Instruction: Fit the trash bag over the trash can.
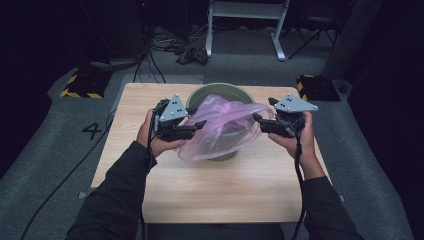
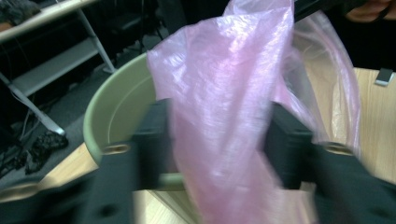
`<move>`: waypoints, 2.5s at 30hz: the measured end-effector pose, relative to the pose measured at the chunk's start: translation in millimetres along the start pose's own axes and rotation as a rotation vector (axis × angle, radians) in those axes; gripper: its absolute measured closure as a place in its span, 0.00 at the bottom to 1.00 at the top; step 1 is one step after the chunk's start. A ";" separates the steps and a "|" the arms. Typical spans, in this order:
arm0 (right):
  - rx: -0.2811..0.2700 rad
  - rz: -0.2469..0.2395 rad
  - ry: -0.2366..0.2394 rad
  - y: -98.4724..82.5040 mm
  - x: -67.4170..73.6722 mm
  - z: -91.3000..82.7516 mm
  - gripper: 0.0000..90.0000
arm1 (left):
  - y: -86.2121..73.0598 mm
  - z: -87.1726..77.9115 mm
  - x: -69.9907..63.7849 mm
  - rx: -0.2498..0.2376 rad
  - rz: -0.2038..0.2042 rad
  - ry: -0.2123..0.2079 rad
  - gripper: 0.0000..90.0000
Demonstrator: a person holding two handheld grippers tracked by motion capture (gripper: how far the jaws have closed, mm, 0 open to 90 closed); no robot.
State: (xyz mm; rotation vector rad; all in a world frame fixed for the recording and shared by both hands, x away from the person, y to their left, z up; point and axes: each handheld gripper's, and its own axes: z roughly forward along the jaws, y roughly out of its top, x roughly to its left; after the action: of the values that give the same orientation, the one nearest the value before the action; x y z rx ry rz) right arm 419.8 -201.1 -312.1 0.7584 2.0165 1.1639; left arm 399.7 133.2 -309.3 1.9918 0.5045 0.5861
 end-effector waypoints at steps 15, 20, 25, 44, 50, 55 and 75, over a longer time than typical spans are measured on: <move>0.069 0.059 0.005 -19.2 -11.9 -3.4 0.81 | -6.2 4.9 27.2 -0.081 0.034 0.099 0.95; 0.105 0.072 0.001 -23.1 -16.1 12.6 0.89 | -12.6 22.3 48.2 -0.061 0.009 0.120 0.95; 0.134 0.110 0.002 -28.2 -23.2 26.9 0.87 | -19.2 35.1 63.1 -0.058 -0.030 0.109 0.96; 0.128 0.114 0.037 -27.0 -25.3 40.7 0.90 | -58.8 52.3 100.6 -0.122 -0.215 0.095 0.94; 0.137 0.126 0.041 -26.0 -28.7 45.9 0.92 | -64.1 65.0 106.0 -0.143 -0.288 0.027 1.00; 0.126 0.155 0.090 -31.0 -33.1 42.1 0.97 | -68.9 60.4 104.9 -0.156 -0.310 -0.060 1.00; 0.045 0.116 0.137 -50.6 -23.4 -27.5 0.70 | -78.9 -17.1 59.3 -0.186 -0.237 -0.062 0.53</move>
State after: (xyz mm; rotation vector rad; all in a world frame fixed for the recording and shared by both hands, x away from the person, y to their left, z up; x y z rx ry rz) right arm 404.7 -254.2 -340.8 0.8485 2.1413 1.2705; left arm 428.5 214.3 -360.6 1.7383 0.6145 0.4074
